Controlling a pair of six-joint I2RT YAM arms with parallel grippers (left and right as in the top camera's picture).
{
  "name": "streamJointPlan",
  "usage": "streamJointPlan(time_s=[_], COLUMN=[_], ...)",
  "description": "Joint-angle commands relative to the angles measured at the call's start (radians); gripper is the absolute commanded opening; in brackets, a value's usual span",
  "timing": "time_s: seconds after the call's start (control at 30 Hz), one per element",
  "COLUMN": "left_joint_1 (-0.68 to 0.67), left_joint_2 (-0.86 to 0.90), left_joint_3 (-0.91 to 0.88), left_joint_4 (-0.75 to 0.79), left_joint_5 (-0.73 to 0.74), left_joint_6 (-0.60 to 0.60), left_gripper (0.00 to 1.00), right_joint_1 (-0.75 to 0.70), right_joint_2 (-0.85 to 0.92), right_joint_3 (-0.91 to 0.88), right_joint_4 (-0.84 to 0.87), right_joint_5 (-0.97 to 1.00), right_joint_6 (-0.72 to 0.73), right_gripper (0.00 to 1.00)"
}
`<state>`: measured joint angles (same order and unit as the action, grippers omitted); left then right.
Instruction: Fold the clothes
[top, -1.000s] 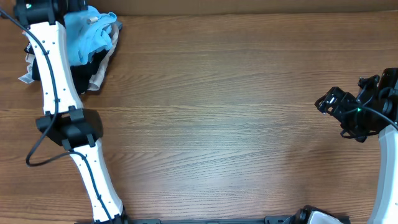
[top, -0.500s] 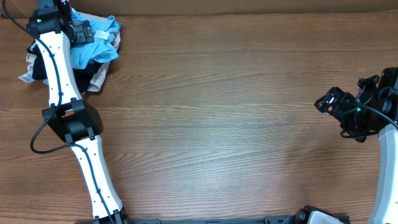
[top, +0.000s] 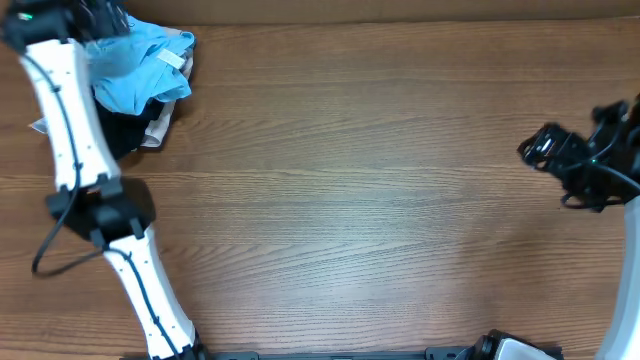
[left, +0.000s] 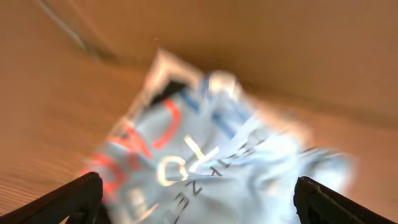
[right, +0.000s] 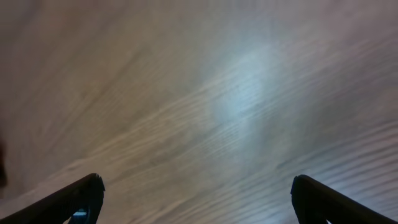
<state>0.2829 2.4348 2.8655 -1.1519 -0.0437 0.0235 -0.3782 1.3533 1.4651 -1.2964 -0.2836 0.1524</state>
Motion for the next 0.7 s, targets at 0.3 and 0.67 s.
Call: streamJointPlan(time_s=[0.3, 0.67], left_joint_1=[-0.011, -0.011], left_joint_2=[-0.515, -0.55], left_joint_3=[0.018, 0.017], left_joint_4=[0.004, -0.041], left_joint_5=[0.044, 0.044], left_joint_6=[-0.001, -0.001], left_gripper=[1.0, 1.0], right_joint_1=[-0.002, -0.002], right_joint_2=[-0.056, -0.171], right_joint_3=[0.739, 0.94], right_joint_4=[-0.14, -0.139], right_joint_5=[0.001, 0.001], right_joint_6=[-0.026, -0.026], right_gripper=[1.0, 1.0])
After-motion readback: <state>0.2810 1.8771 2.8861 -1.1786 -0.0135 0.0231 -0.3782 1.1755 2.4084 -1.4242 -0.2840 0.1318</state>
